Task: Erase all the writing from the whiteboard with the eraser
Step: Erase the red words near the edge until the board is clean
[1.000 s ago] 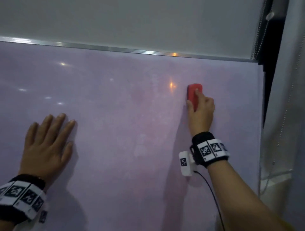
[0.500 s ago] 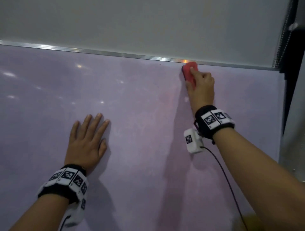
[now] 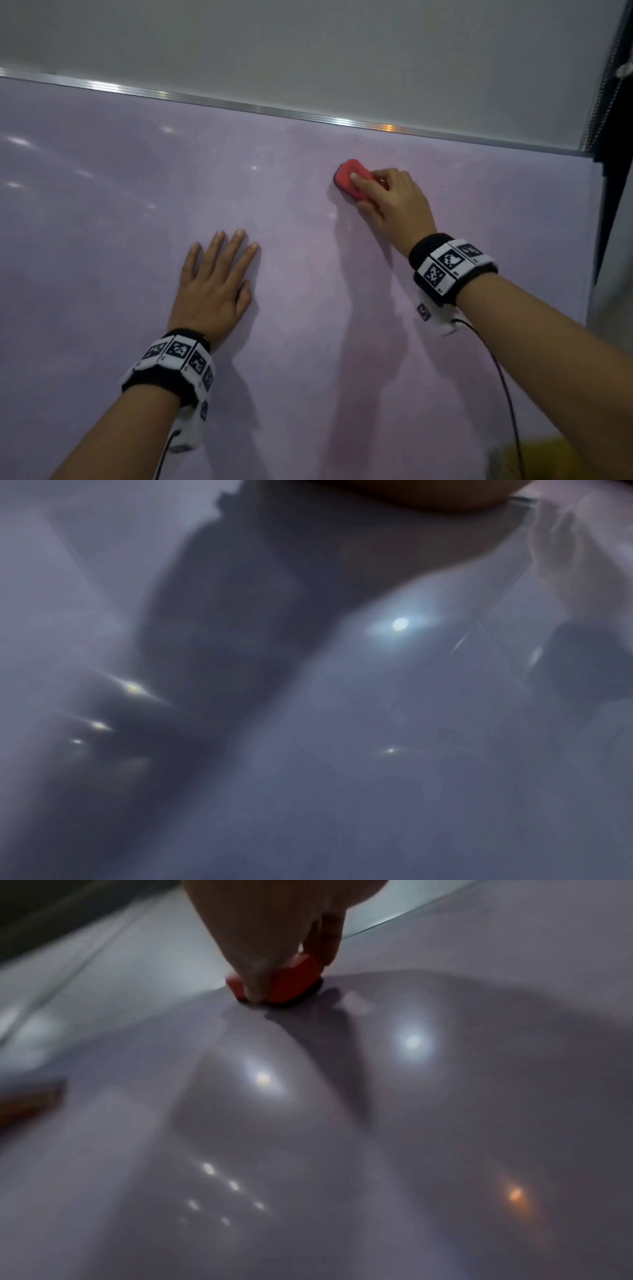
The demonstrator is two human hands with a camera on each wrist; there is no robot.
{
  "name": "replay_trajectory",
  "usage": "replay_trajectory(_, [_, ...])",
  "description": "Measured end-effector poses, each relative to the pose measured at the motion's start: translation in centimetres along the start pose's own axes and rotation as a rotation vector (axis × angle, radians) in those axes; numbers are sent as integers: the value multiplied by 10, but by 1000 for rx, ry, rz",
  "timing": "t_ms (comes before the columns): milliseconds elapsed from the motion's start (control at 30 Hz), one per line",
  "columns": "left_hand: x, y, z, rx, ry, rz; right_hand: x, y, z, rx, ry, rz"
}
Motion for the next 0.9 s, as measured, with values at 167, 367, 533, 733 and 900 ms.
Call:
replay_trajectory(167, [-2, 1, -1, 14, -3, 22, -25, 7, -24, -186, -729, -178])
replay_trajectory(367, [-1, 6, 4, 56, -45, 50, -58, -17, 87, -143, -357, -37])
replay_trajectory(533, [23, 19, 49, 50, -106, 109, -33, 5, 22, -63, -519, -60])
replay_trajectory(733, [68, 32, 91, 38, 30, 105, -39, 6, 27, -177, -840, -149])
replay_trajectory(900, [88, 24, 89, 31, 85, 64, -74, -31, 135, -130, -434, -117])
Point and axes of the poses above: each hand's wrist, its own x-axis away from the middle knuckle, its own y-axis out of the back of the hand, z = x × y, the point moved 1 cm from there along -x, towards the middle knuckle, and after that the axes turned 3 degrees about z, right-handed, at the moved point
